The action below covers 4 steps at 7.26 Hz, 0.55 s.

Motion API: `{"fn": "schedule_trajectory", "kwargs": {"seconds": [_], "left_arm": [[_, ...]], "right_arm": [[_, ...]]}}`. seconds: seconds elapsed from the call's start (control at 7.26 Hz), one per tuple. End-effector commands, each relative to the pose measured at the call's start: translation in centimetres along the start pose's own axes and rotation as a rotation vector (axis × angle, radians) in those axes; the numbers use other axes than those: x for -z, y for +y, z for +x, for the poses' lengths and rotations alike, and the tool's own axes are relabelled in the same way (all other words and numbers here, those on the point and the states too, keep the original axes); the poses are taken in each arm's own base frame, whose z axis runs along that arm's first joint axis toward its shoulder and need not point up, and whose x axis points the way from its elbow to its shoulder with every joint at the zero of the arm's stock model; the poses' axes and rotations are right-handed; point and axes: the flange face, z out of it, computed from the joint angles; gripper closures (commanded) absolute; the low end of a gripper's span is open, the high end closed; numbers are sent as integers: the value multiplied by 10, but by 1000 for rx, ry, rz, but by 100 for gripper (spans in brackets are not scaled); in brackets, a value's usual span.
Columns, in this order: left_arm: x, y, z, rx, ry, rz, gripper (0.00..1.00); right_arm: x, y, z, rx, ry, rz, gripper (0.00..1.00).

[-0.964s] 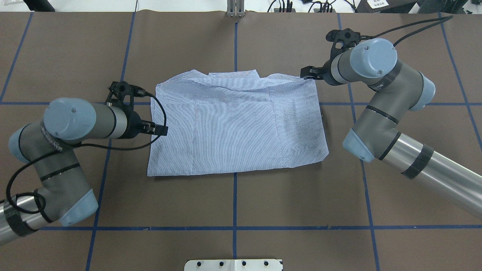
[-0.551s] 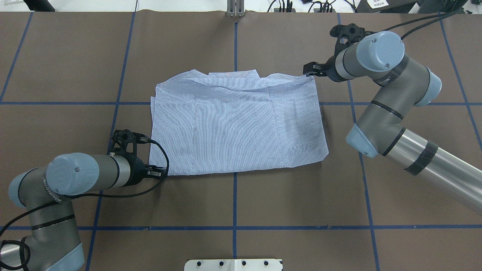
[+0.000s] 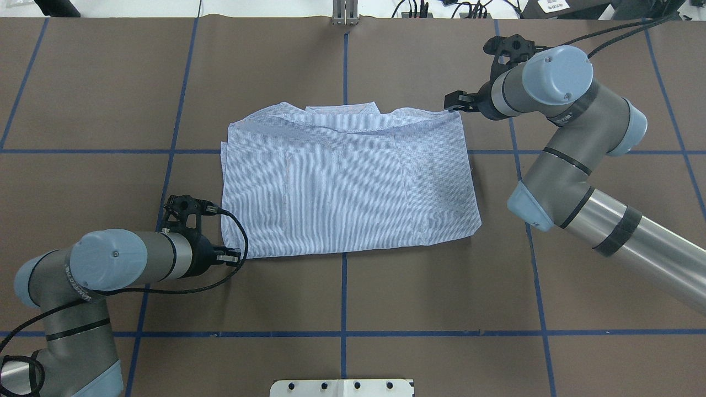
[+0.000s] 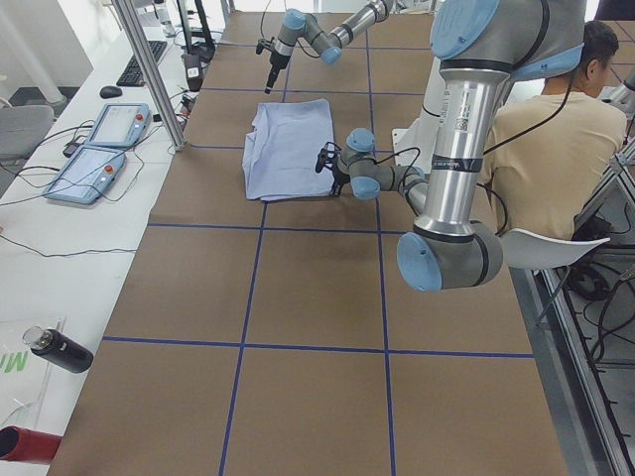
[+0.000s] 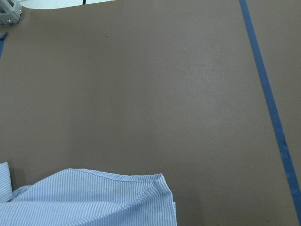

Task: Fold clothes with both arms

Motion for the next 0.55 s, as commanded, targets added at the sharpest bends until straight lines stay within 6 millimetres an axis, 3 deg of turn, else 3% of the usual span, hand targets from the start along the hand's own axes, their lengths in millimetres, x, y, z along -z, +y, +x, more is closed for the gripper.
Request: {"fn": "schedule_trajectory", "kwargs": {"seconds": [0.0,0.28,0.41], "left_arm": [[3,2,-9,-4,-11,-4,100],[13,-34,-36,-88,-55,49,100],[16,-79,-83,-137,-141,100,100]], "right_arm": [[0,1,-1,1,-1,-1,1],[-1,1,-1,1,0,-1,1],[0,0,-2,1,-1,-1,1]]}}
